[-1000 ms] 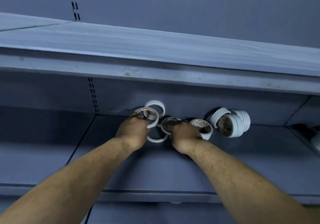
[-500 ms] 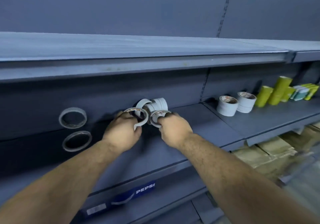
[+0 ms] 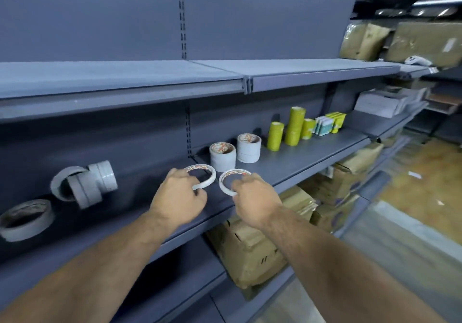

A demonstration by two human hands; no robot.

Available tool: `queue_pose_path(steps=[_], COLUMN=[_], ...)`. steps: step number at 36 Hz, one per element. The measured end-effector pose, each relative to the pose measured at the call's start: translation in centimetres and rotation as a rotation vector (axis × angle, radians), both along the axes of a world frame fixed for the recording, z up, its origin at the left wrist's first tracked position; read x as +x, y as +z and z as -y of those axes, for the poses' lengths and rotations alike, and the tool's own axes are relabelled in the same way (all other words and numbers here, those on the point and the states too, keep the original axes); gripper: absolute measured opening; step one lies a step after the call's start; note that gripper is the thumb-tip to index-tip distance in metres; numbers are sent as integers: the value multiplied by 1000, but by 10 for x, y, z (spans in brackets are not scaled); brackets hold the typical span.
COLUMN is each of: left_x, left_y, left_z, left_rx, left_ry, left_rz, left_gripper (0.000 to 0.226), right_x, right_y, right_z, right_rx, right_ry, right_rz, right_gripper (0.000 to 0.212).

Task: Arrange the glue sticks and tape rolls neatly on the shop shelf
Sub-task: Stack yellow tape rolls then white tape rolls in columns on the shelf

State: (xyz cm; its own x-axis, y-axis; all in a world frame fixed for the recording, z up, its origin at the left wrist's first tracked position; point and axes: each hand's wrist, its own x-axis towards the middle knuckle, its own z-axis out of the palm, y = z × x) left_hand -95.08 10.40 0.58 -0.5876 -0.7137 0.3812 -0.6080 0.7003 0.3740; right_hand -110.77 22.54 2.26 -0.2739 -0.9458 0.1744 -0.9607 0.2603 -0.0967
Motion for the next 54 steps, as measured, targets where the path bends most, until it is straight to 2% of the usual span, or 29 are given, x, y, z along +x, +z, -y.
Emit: queue_pose_path(steps=[4, 10, 17, 27, 33, 38, 42, 48, 54], left_x=[-47, -106, -160, -199, -215, -227, -235, -243, -247], left_y=[0, -9, -1, 5, -5, -5, -4, -8, -7], left_z=[5, 35, 82, 115, 115, 113, 106, 106, 108], left_rx=[-29, -98, -2, 28, 79, 150, 167, 206, 166], left_ry=[-36, -92, -44, 50, 167, 256, 331, 416, 419], left_rz=[-31, -106, -138, -56, 14, 107, 132, 199, 266], left_gripper=[19, 15, 16, 33, 33, 51, 35, 30, 29], right_x=[-42, -94, -146, -206, -243, -268, -281, -291, -291], right_y=[0, -8, 1, 5, 1, 5, 0, -6, -9], right_z=[-11, -2, 43, 115, 148, 164, 171, 177, 179], right_rx=[5, -29, -64, -104, -106, -100, -98, -105, -107], right_ry=[-43, -107, -133, -67, 56, 187, 260, 319, 312], right_rz=[13, -6, -26, -33, -37, -50, -30, -3, 14], right_gripper=[32, 22, 28, 37, 45, 46, 45, 45, 29])
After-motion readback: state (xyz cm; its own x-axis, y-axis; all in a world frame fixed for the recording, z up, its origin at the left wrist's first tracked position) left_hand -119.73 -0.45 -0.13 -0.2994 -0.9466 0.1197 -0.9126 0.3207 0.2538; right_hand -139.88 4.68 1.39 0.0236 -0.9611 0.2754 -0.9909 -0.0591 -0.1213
